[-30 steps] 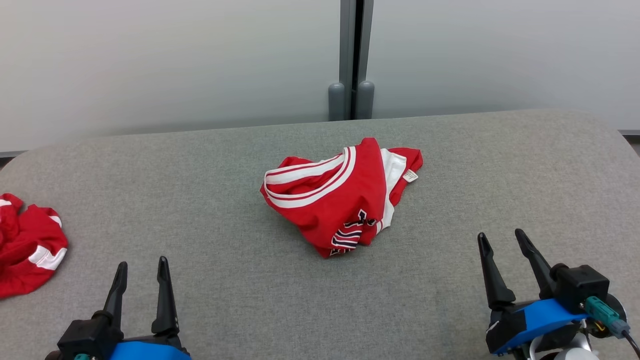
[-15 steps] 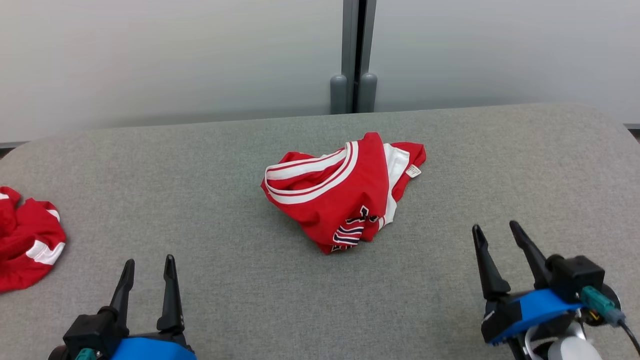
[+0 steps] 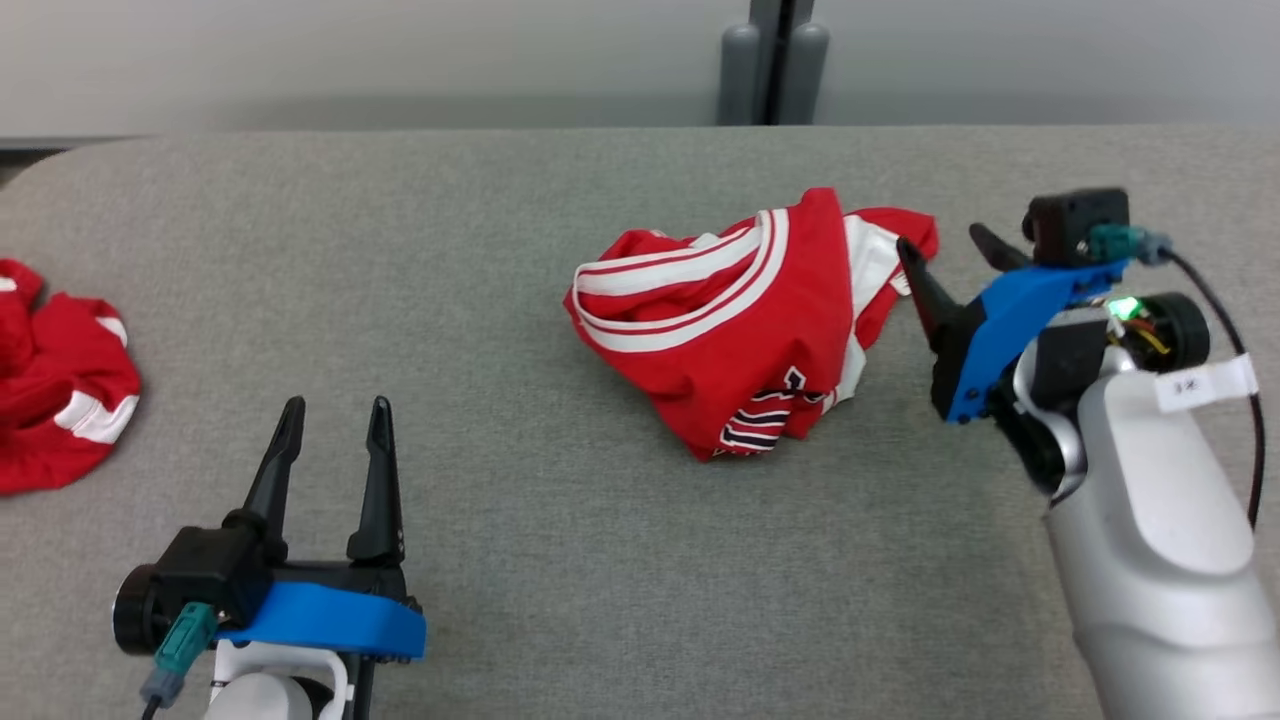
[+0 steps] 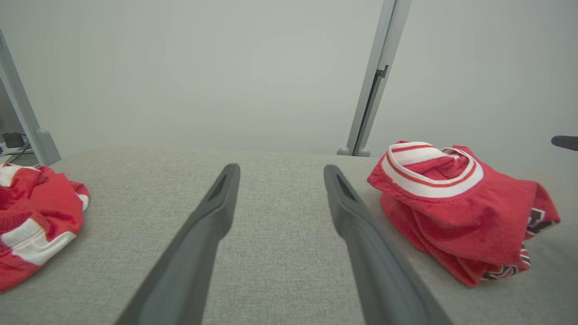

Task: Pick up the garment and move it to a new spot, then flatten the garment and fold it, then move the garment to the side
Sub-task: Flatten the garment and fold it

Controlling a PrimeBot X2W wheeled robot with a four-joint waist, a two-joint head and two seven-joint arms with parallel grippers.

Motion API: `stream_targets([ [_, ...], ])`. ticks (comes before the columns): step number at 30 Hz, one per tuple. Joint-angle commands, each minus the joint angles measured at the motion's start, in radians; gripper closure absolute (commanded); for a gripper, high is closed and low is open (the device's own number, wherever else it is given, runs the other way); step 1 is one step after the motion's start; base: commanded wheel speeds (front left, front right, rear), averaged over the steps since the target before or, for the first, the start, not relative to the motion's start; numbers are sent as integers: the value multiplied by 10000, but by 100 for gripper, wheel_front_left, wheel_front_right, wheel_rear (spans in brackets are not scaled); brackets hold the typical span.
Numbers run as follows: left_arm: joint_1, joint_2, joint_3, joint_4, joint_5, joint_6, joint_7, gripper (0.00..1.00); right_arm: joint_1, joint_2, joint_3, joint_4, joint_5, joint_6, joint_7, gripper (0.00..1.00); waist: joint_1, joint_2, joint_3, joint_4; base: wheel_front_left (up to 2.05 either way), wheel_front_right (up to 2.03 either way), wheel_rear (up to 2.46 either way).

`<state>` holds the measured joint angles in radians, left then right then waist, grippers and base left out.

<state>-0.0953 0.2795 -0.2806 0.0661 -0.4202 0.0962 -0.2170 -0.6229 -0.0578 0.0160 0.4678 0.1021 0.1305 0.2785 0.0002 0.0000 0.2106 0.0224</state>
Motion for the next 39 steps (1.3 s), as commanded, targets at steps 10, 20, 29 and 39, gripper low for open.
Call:
stream_targets([
  [10,-1066,-205,-548,425,206,-463,-127,0,-2500,-844,-441,3573,-458,5,480,0,-2,0,1382,1798,0,0,0],
  [20,-1261,-283,-517,950,158,-590,-334,0,-2930,-893,-278,5072,-546,4,-296,100,-2,0,1199,1825,0,0,0],
  [29,-966,-189,-317,1348,9,-675,-421,0,-3134,-611,877,4062,360,5,-1234,100,-2,0,85,1032,0,0,0],
  [39,-337,-157,-66,1326,-89,-539,-477,0,-2586,-1232,2672,-40,1779,5,-686,100,-2,0,-955,354,0,0,0],
])
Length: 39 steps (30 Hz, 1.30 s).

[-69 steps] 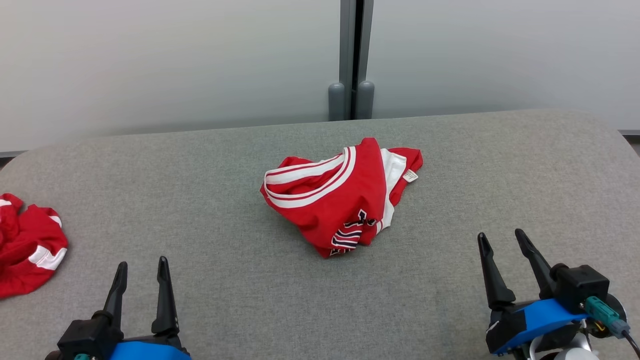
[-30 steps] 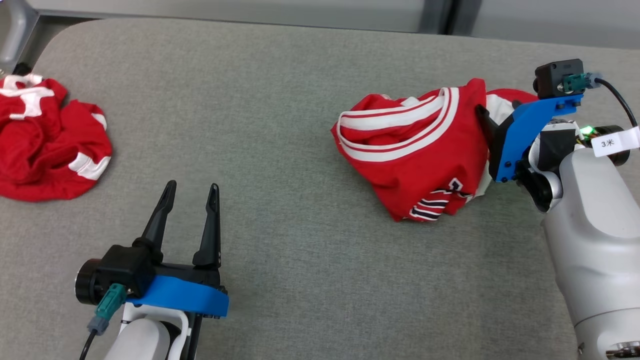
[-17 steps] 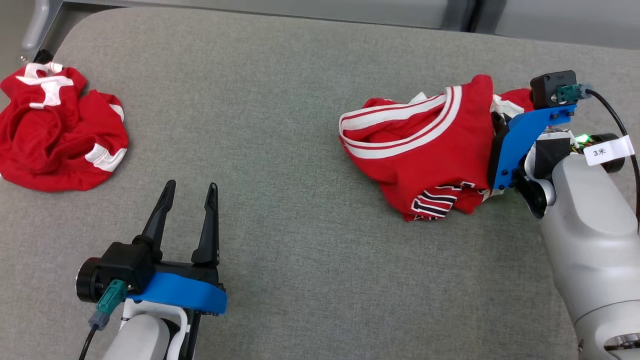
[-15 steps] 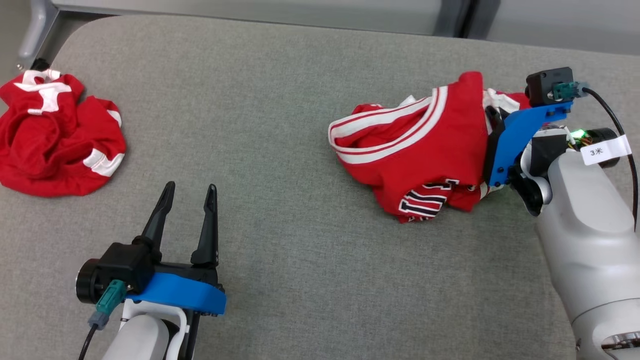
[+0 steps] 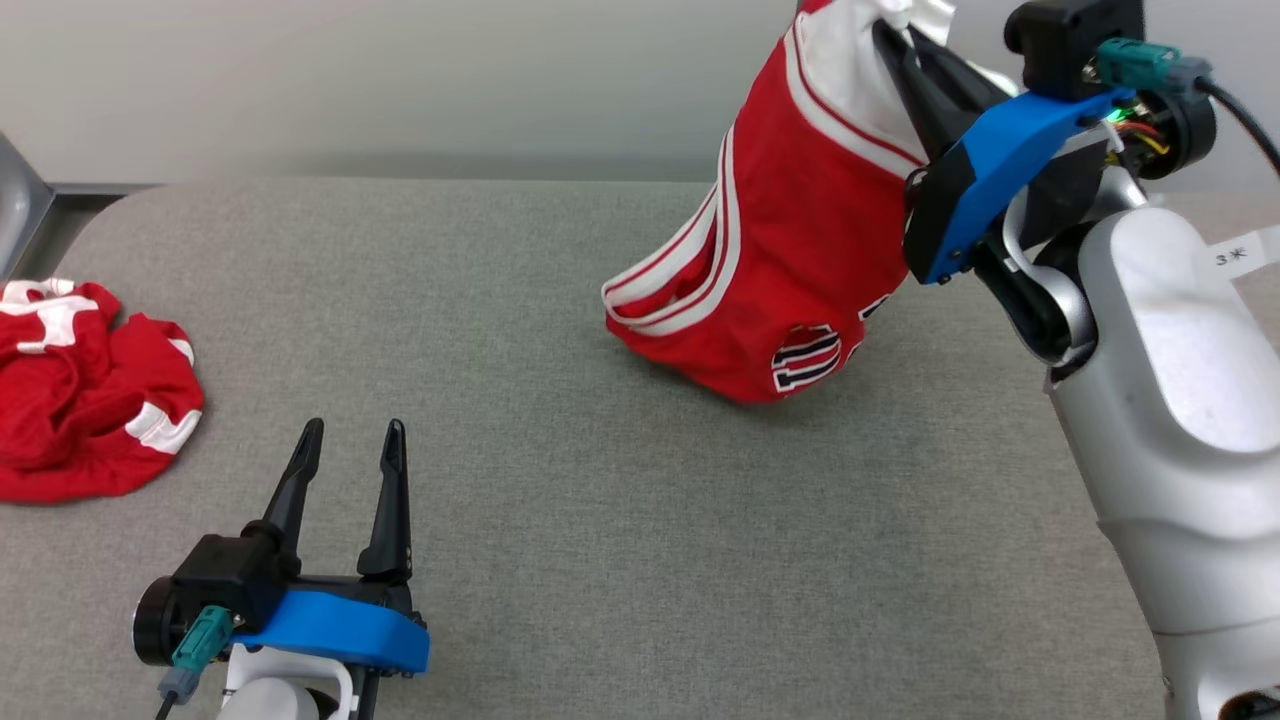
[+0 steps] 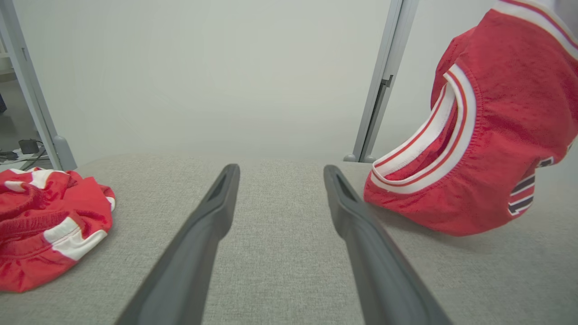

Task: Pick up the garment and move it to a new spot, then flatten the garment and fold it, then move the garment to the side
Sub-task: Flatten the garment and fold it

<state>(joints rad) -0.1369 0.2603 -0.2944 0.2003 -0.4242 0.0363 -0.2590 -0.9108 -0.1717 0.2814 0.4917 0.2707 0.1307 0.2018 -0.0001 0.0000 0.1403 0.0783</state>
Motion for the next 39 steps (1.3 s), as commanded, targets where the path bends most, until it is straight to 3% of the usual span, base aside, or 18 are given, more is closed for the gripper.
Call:
stream_targets([
  [1,120,48,86,-32,-54,60,-54,0,478,-179,20,-719,181,4,175,100,1,0,-301,-217,0,0,0],
  [8,270,88,152,-165,-70,69,-65,0,2606,-765,-297,-2743,-71,4,861,100,1,0,-320,-207,0,0,0],
  [16,267,32,195,-242,-33,59,-68,0,6133,85,-383,-3165,-85,4,1617,100,1,0,-86,-214,0,0,0],
  [17,253,39,211,-237,-31,57,-69,0,6414,257,-323,-3220,16,4,1742,91,1,0,-73,-230,0,0,0],
  [18,257,47,226,-228,-28,59,-69,0,6715,401,-187,-3270,220,4,1947,60,1,0,-72,-249,0,0,0],
  [19,276,49,238,-215,-22,65,-69,0,6959,520,-157,-3374,444,4,2112,0,1,0,-97,-270,0,0,0],
  [24,411,47,238,-207,11,73,-71,0,7601,599,-656,-4722,783,4,2716,0,1,0,-234,-355,0,0,0],
  [31,419,27,146,-242,16,39,-73,0,7485,714,-2284,-6761,123,4,3785,0,1,0,-297,-332,0,0,0],
  [34,328,21,112,-277,30,10,-73,0,6961,840,-2790,-6516,-177,4,4297,0,1,0,-186,-264,0,0,0],
  [39,86,51,71,-292,94,-46,-74,0,5786,986,-3335,-4813,-510,4,4595,0,1,0,173,-19,0,0,0],
])
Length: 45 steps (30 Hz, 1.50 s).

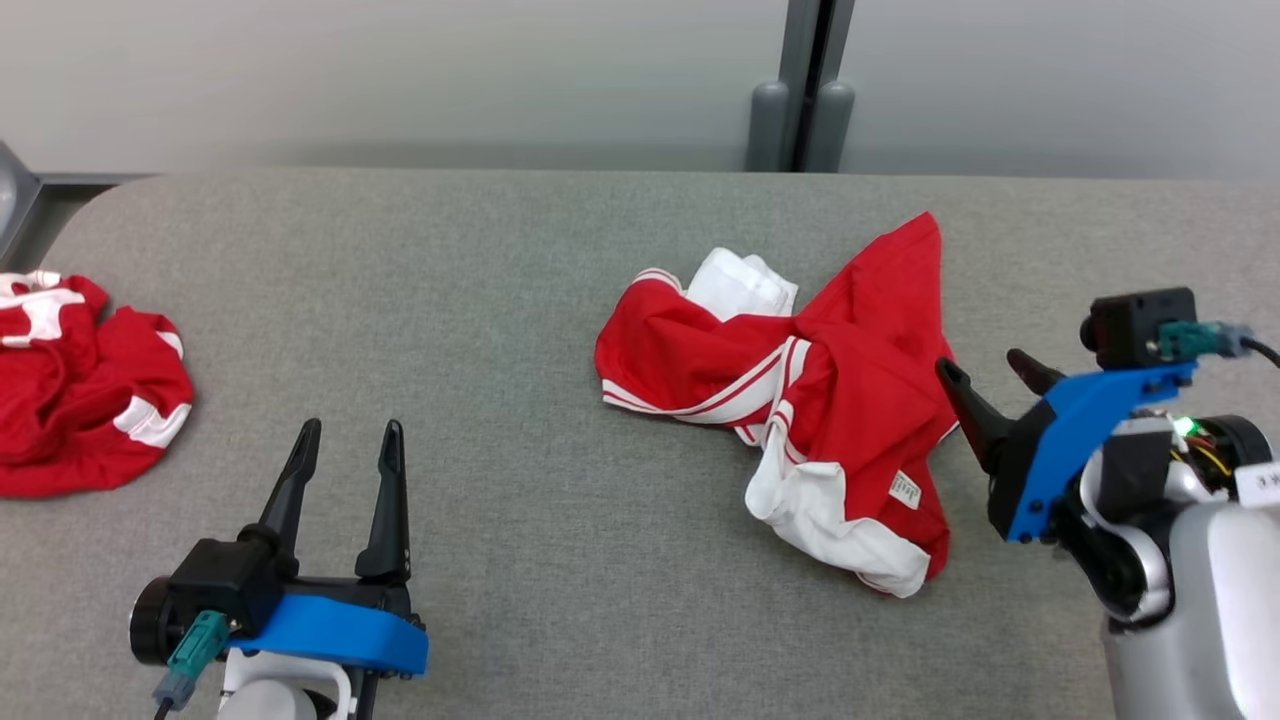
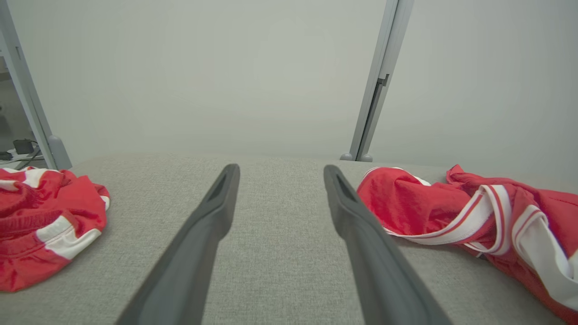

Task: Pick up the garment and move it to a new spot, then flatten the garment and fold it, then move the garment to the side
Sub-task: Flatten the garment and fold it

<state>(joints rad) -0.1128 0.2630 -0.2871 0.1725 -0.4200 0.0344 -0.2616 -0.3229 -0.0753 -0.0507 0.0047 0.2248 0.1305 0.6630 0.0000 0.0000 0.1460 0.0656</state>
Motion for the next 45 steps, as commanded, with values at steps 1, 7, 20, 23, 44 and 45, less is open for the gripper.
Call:
stream_targets([
  [1,-207,24,-5,-20,61,-39,-47,0,-318,50,-26,518,-105,7,-19,0,0,0,196,170,0,0,0],
  [7,-396,21,-62,5,97,-79,-48,0,-1320,160,7,2933,-103,5,-106,0,0,0,502,430,0,0,0],
  [20,-56,87,140,-34,2,140,-49,0,-1170,-263,306,3016,751,6,-1320,100,0,0,39,-108,0,0,0],
  [23,71,109,211,-71,-14,188,-48,0,-695,-386,-424,2221,402,6,-1727,100,0,0,-103,-328,0,0,0],
  [44,404,76,48,-364,-85,415,-1,0,2219,246,-2309,735,-1862,6,-5749,0,0,0,-321,-787,0,0,0],
  [45,404,76,48,-364,-85,415,-1,0,2219,246,-2309,735,-1862,6,-5749,0,0,0,-321,-787,0,0,0],
])
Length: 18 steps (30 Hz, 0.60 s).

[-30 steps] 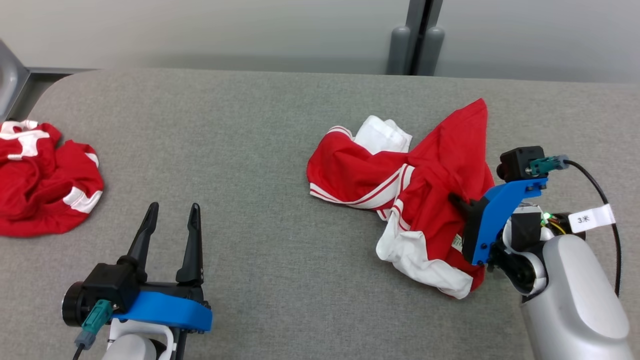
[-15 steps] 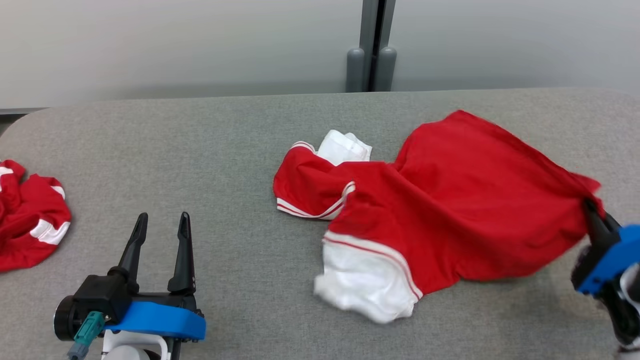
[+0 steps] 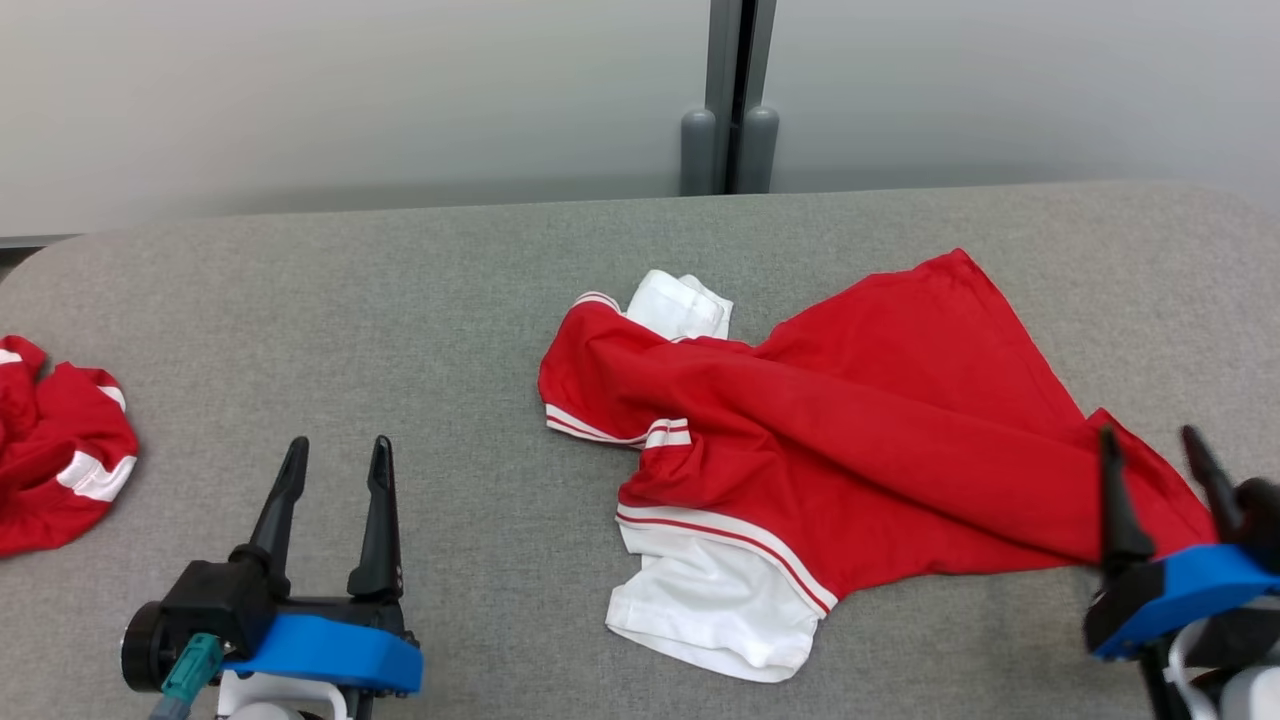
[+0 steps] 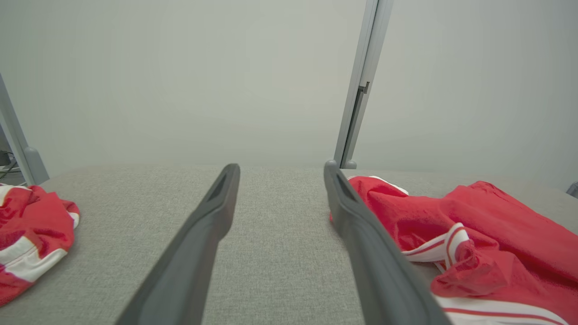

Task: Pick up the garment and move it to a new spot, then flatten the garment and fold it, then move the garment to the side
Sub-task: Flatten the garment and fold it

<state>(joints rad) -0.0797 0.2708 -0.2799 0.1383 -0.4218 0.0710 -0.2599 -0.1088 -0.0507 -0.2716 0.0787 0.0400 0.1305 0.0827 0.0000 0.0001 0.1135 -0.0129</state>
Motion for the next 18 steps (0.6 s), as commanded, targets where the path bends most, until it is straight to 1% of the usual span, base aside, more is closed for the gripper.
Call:
stream_targets([
  [1,100,-18,-58,-16,-66,46,-14,0,197,1,196,-11,-48,6,-200,0,0,-1,-33,19,0,0,0],
  [4,192,-49,-104,6,-85,60,-8,0,597,-7,869,-60,-90,6,-938,0,0,-1,-165,70,0,0,0],
  [5,271,-49,-121,0,-89,69,-3,0,784,-4,1208,-57,-106,6,-1352,0,0,-1,-230,110,0,0,0],
  [8,368,-40,-142,20,-112,83,-2,0,956,-4,1481,-11,-30,6,-1637,0,0,-1,-317,138,0,0,0],
  [12,565,-64,-252,14,-137,108,38,0,1128,-11,1803,-21,223,6,-1727,0,0,-1,-449,127,0,0,0],
  [15,587,-129,-629,23,-27,-97,258,0,1069,-10,1838,-118,252,6,-1677,0,0,-1,-490,74,0,0,0],
  [18,270,-217,-1267,195,93,-495,696,0,958,-9,1886,-245,173,6,-1586,0,0,-1,-427,-19,0,0,0],
])
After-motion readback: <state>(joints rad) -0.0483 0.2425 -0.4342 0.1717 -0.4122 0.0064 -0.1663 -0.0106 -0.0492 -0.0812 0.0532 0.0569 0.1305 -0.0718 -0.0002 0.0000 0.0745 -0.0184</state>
